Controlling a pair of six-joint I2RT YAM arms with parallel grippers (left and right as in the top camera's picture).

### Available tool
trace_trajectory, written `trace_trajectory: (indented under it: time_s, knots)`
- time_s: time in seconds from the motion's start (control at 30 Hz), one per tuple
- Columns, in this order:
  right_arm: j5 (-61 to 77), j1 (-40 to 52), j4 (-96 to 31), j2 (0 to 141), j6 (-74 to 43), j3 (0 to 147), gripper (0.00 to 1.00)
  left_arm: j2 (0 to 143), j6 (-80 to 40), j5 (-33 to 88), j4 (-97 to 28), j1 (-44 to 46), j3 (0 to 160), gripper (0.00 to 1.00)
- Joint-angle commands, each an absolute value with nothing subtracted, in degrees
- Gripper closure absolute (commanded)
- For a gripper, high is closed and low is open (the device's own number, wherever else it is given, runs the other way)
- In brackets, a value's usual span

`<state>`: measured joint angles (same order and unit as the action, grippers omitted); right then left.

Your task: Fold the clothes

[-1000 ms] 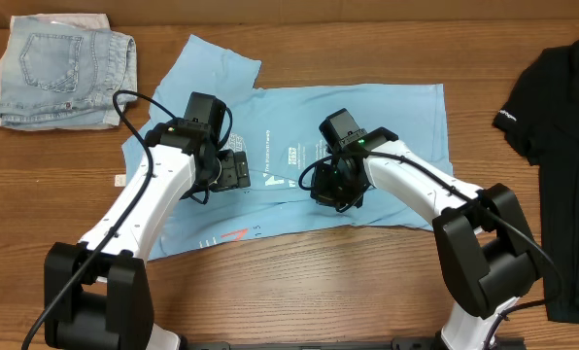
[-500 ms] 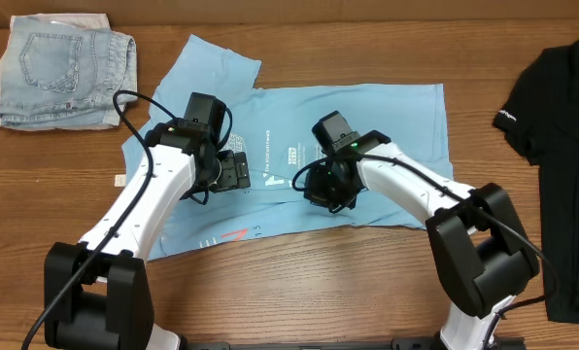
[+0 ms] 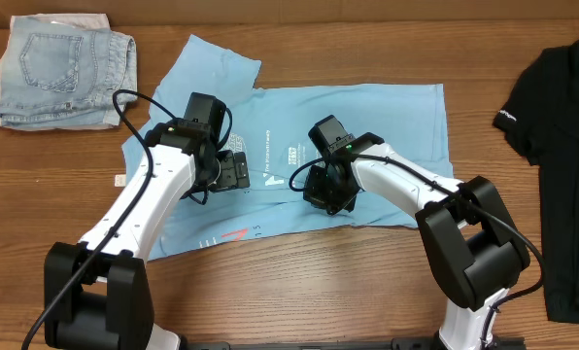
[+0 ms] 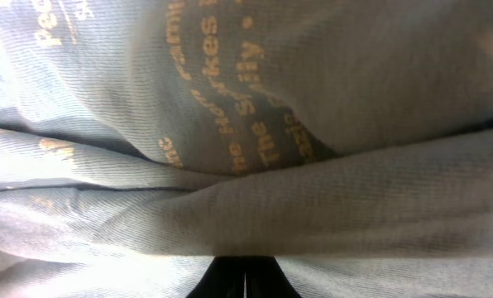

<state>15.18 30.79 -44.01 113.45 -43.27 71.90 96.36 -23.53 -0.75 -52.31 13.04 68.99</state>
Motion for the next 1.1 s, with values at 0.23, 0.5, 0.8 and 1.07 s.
trace_trajectory:
  time_s: [0.23, 0.5, 0.8, 1.07]
  knots:
    - [14.2, 27.8, -43.7, 115.3, -41.9, 73.6, 0.96, 96.8, -22.2, -1.7, -52.5, 12.8, 69.5, 0.03]
    - [13.7, 25.0, -45.5, 115.3, -40.1, 76.6, 0.96, 96.8, -22.2, -1.8, -52.4, 12.8, 69.5, 0.02]
    - [13.5, 24.6, -42.3, 115.3, -40.1, 76.6, 0.96, 96.8, -22.2, -1.9, -52.3, 12.8, 69.5, 0.01]
    - [13.2, 23.6, -37.5, 115.3, -37.0, 81.6, 0.88, 97.1, -22.2, -1.9, -52.2, 12.8, 69.5, 0.00]
